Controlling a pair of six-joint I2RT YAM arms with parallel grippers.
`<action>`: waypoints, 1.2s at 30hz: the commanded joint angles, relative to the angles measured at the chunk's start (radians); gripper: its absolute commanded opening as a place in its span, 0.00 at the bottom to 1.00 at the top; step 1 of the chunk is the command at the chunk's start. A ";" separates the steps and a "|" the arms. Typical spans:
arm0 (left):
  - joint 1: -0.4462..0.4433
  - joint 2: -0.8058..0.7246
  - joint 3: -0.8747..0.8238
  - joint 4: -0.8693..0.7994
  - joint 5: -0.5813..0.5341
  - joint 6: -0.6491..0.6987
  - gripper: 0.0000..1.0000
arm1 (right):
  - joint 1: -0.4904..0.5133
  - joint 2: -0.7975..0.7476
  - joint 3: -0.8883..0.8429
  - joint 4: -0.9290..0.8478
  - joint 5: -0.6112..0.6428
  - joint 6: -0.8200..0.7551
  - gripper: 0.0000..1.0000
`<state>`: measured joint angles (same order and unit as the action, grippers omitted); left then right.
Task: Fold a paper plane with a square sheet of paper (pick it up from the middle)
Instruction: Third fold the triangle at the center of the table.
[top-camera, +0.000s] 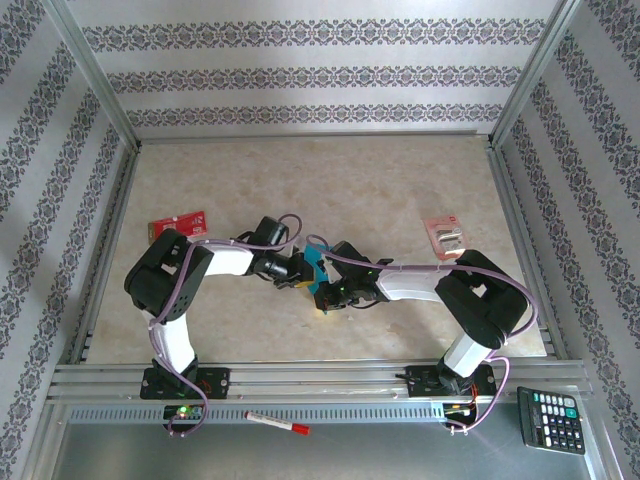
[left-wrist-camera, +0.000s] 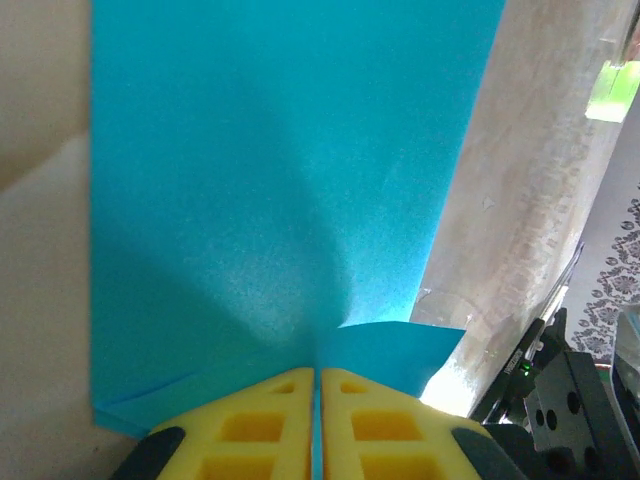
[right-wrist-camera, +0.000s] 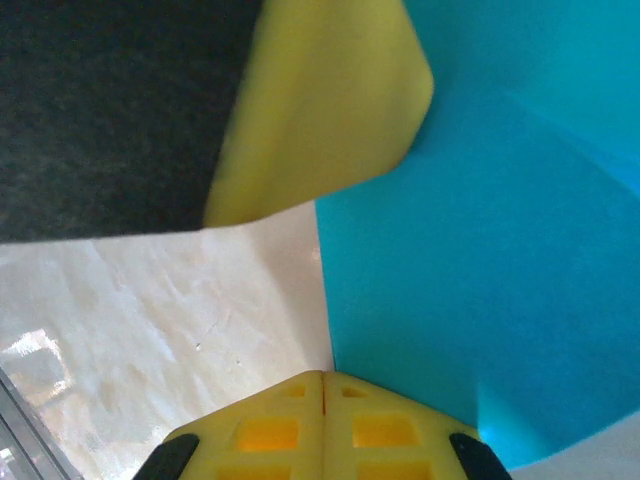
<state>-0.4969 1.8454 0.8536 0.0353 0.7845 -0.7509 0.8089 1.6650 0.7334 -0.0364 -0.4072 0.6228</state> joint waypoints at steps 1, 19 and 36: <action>-0.006 0.040 0.013 -0.119 -0.093 0.059 0.08 | -0.005 0.038 -0.017 -0.097 0.001 0.005 0.00; -0.001 0.089 -0.030 -0.256 -0.234 0.151 0.00 | -0.017 -0.028 -0.118 -0.056 -0.081 0.064 0.00; -0.001 0.084 -0.036 -0.245 -0.238 0.147 0.00 | -0.057 -0.194 -0.125 -0.057 -0.138 0.053 0.00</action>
<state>-0.5030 1.8526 0.8757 -0.0303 0.7547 -0.6327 0.7719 1.5002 0.5846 -0.0658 -0.5064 0.6785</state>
